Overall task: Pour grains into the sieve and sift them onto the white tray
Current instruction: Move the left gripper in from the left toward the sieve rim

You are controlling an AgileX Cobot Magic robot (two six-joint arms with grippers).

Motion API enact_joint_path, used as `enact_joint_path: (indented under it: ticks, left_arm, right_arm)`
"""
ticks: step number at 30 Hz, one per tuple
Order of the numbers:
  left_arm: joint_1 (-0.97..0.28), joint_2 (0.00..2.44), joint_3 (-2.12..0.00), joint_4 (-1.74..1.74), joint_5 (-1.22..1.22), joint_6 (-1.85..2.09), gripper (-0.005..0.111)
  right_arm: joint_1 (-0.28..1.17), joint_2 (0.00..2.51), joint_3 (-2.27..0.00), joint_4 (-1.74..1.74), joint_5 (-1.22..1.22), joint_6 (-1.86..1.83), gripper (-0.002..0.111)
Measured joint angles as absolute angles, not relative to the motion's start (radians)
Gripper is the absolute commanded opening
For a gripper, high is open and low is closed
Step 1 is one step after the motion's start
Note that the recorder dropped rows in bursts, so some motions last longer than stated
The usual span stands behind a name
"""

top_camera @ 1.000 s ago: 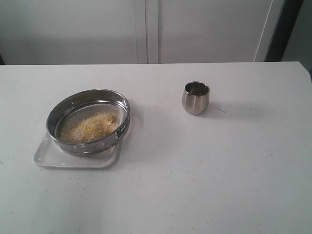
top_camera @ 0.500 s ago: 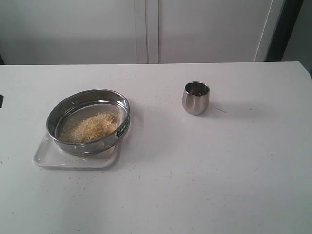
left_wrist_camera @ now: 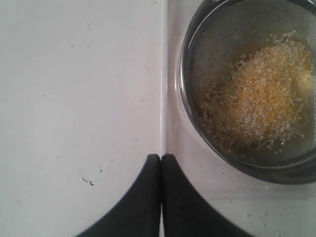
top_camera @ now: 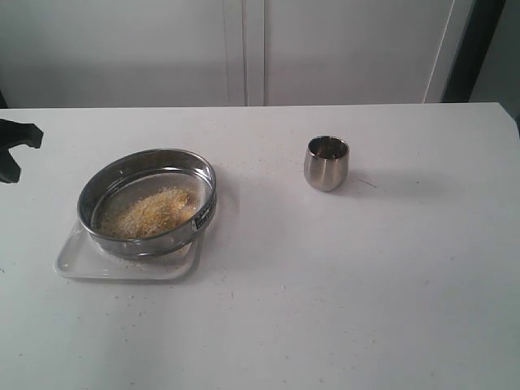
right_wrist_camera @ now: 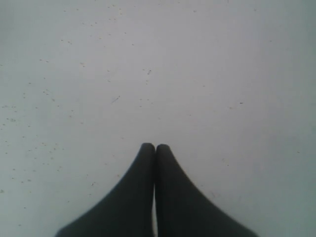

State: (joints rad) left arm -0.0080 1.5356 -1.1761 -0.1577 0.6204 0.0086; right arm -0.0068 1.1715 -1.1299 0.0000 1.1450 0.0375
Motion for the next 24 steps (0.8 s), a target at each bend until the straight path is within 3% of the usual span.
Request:
enact_joint_path:
  ticks: [8,17,24]
  left_arm:
    - [-0.017,1.746,-1.351,-0.168,0.691,0.009,0.000]
    - [-0.146,1.953,-1.595,-0.187,0.714,0.046,0.000]
    - [-0.148,1.979,-1.622,-0.138,0.733,0.044,0.000]
  right_arm:
    - [-0.007,1.172,-1.130,0.000,1.145,0.038,0.000]
    - [-0.007,1.172,-1.130,0.000,1.145,0.038,0.000]
    - [-0.007,1.172,-1.130,0.000,1.145,0.039,0.000]
